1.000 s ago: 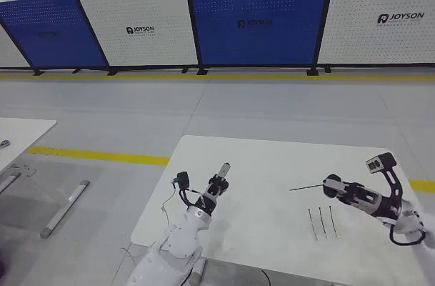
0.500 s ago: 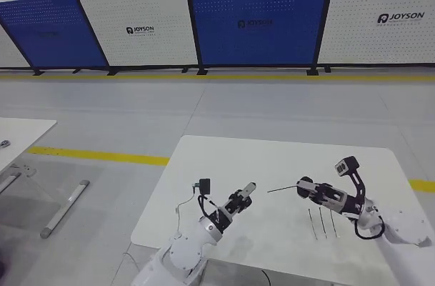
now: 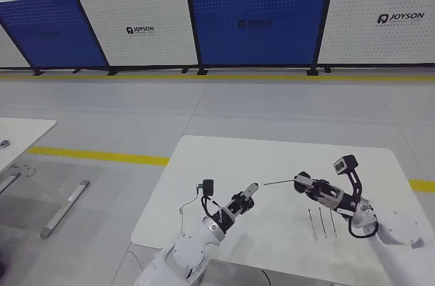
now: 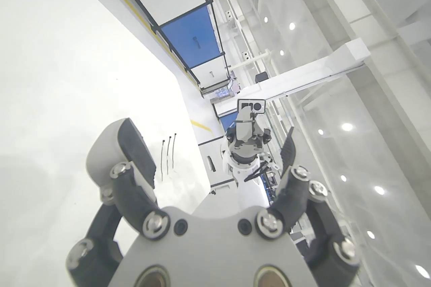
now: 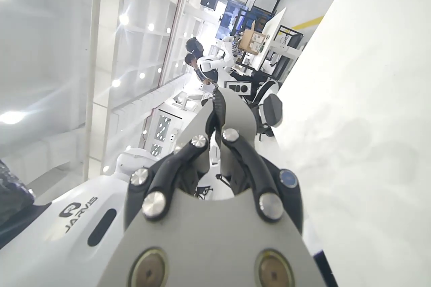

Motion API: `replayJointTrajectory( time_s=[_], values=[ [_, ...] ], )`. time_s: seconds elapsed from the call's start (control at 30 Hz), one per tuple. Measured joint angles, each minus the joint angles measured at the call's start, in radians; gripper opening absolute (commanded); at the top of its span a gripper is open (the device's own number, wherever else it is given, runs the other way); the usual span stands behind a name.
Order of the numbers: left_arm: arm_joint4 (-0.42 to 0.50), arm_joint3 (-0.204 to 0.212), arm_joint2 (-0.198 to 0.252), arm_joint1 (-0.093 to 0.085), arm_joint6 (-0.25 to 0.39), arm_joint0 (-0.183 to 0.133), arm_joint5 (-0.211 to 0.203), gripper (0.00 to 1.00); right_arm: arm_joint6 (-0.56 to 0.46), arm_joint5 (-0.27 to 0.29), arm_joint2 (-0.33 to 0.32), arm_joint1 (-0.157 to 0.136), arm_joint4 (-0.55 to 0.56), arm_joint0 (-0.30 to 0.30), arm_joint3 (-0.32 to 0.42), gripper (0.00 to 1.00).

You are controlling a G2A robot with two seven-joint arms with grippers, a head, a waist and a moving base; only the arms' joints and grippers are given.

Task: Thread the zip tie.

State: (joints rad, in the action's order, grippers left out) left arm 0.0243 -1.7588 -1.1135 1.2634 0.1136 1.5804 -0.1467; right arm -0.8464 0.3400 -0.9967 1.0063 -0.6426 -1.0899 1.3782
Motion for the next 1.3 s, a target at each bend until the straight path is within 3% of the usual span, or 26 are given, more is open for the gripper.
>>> replayJointTrajectory(
  time_s=[0.13,0.23,0.6,0.77,0.9,1.17,1.3],
  values=[
    [0.035,0.041,0.05,0.013,-0.028,-0.041,0.016,1.0,0.037,0.0,0.052,0.031,0.042,0.019,-0.027,0.0],
    [0.1,0.066,0.081,0.027,-0.073,-0.069,-0.006,1.0,0.045,0.0,0.072,0.048,0.052,0.034,-0.058,0.0],
    [0.111,0.067,0.084,0.028,-0.077,-0.071,-0.009,1.0,0.044,0.0,0.072,0.049,0.052,0.035,-0.061,0.0],
    [0.193,0.073,0.106,0.037,-0.053,-0.092,-0.025,1.0,0.044,0.0,0.072,0.049,0.052,0.035,-0.061,0.0],
    [0.216,0.083,0.114,0.043,-0.088,-0.109,-0.022,1.0,0.044,0.0,0.072,0.049,0.052,0.035,-0.061,0.0],
    [0.219,0.082,0.114,0.044,-0.087,-0.11,-0.022,1.0,0.044,0.0,0.072,0.049,0.052,0.035,-0.061,0.0],
    [0.233,0.083,0.126,0.051,-0.116,-0.127,-0.039,1.0,0.044,0.0,0.072,0.049,0.052,0.035,-0.061,0.0]
  ],
)
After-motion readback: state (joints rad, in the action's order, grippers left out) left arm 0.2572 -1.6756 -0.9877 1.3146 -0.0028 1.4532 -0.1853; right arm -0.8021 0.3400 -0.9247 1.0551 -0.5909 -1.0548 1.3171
